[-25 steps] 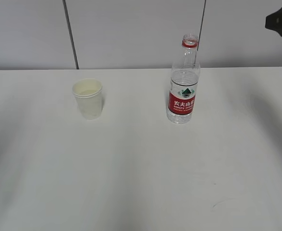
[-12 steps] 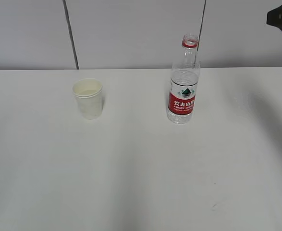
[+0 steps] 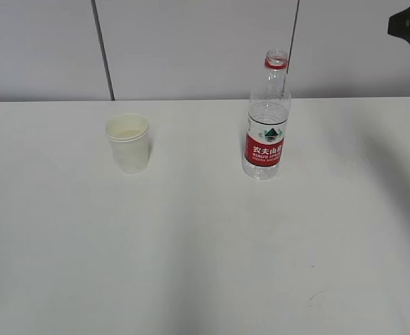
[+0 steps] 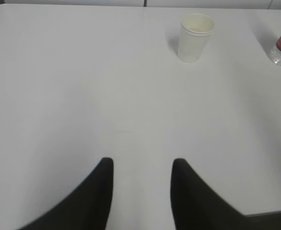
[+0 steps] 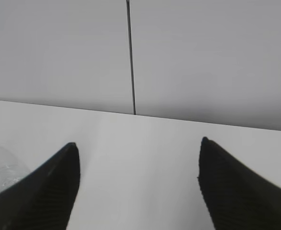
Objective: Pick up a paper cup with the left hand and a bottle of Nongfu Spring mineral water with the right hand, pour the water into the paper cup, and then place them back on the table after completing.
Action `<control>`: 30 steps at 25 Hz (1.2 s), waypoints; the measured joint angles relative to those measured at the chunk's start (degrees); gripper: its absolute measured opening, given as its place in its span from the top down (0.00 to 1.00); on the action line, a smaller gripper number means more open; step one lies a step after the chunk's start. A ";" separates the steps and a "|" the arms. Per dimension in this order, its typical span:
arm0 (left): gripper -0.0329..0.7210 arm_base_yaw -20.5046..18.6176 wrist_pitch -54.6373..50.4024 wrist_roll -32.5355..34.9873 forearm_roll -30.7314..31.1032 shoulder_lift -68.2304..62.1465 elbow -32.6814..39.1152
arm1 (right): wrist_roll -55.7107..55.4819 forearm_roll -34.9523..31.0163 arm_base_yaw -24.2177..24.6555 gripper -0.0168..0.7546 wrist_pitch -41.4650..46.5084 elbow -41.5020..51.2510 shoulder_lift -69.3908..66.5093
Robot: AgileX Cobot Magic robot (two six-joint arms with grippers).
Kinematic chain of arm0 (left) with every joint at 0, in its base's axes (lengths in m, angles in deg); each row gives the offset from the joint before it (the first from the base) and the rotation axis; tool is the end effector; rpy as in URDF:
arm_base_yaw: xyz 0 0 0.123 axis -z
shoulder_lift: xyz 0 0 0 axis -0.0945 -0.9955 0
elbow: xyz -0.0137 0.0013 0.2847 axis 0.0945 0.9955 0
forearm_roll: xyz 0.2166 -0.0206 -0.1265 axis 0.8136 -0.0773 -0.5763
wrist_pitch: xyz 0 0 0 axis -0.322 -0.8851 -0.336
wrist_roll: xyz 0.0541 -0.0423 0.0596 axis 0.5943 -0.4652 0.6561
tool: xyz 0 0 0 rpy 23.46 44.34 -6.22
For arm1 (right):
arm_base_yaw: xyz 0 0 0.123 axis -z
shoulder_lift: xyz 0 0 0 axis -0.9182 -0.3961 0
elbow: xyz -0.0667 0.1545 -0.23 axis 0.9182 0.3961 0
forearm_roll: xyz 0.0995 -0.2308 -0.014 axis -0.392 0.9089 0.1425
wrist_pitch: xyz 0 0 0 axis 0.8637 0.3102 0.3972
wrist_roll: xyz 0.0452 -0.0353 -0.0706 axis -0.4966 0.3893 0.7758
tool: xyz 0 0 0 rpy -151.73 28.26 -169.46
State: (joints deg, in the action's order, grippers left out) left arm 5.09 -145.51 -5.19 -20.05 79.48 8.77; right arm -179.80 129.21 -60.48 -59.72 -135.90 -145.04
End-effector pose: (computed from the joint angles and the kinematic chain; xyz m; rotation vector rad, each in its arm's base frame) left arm -0.0098 0.0079 0.2823 0.0118 2.0616 -0.1273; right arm 0.3357 -0.0199 0.3231 -0.1268 1.9147 0.0291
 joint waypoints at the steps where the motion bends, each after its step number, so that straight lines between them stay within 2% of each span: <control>1: 0.61 0.00 0.05 0.97 -0.60 0.00 0.09 | 0.00 0.00 0.00 0.24 0.00 0.00 0.00; 9: 0.61 -0.47 0.20 2.15 -1.56 0.05 0.09 | -0.09 0.00 0.00 0.24 0.35 0.00 0.00; 16: 0.61 -8.83 0.20 2.27 -2.05 0.05 0.09 | -0.09 0.00 0.00 0.24 0.48 0.00 0.00; 18: 0.61 -10.02 0.20 2.27 -2.11 0.05 0.09 | -0.09 0.00 0.00 0.24 0.59 0.00 0.00; 30: 0.62 -10.26 0.20 2.27 -2.37 0.05 0.09 | -0.27 0.00 0.00 0.24 3.77 0.00 0.00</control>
State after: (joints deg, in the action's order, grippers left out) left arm -5.17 -145.31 -2.92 -22.42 79.54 8.86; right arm -180.06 129.21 -60.48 -55.95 -135.90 -145.04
